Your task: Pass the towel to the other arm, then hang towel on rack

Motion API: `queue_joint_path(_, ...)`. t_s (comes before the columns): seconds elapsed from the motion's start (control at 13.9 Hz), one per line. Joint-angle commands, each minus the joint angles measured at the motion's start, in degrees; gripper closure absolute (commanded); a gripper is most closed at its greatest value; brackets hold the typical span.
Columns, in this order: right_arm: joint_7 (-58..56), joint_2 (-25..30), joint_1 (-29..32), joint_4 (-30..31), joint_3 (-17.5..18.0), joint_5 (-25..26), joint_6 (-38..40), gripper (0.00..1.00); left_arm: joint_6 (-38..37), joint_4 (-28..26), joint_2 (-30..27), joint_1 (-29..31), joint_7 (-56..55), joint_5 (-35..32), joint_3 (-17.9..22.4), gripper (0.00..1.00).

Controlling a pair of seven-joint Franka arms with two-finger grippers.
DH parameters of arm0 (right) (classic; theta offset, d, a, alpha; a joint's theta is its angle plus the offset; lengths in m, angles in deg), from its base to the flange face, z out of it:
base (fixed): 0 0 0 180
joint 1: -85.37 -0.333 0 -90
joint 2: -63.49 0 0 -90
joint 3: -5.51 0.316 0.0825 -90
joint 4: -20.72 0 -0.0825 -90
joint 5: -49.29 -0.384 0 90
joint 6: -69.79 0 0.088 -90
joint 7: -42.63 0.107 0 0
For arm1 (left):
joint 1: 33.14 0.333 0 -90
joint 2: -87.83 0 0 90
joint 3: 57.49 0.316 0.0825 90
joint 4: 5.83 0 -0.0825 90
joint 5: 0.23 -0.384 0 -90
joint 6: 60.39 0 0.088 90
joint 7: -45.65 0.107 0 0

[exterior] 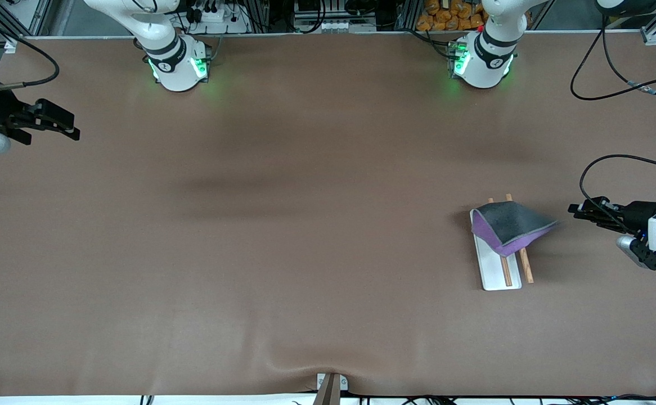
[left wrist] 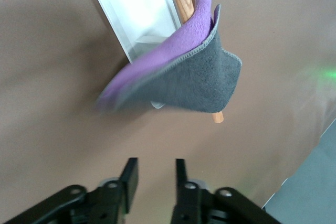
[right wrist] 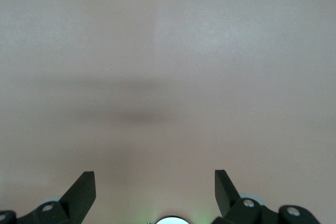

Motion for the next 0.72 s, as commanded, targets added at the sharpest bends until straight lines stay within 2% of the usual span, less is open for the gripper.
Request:
queue_joint_path(0.0,-0.5,-0.7,0.1,-1.4,0.0,0.6,0.9,0.0,0.1,0.4,-1.4,-0.4,0.7,-1.4,-0.3,0.0)
queue_joint_path(0.29,-0.5,-0.8,0.2,-1.4,-0.1,0.5,1.1,0.0,0.0,0.6,-7.4,-4.2,-2.6,-8.8,-1.0,0.0)
queue_joint_path(0.65,-0.5,-0.8,0.4,-1.4,-0.1,0.5,1.2,0.0,-1.4,0.6,-15.6,-7.2,-15.0,-8.8,-1.1,0.0)
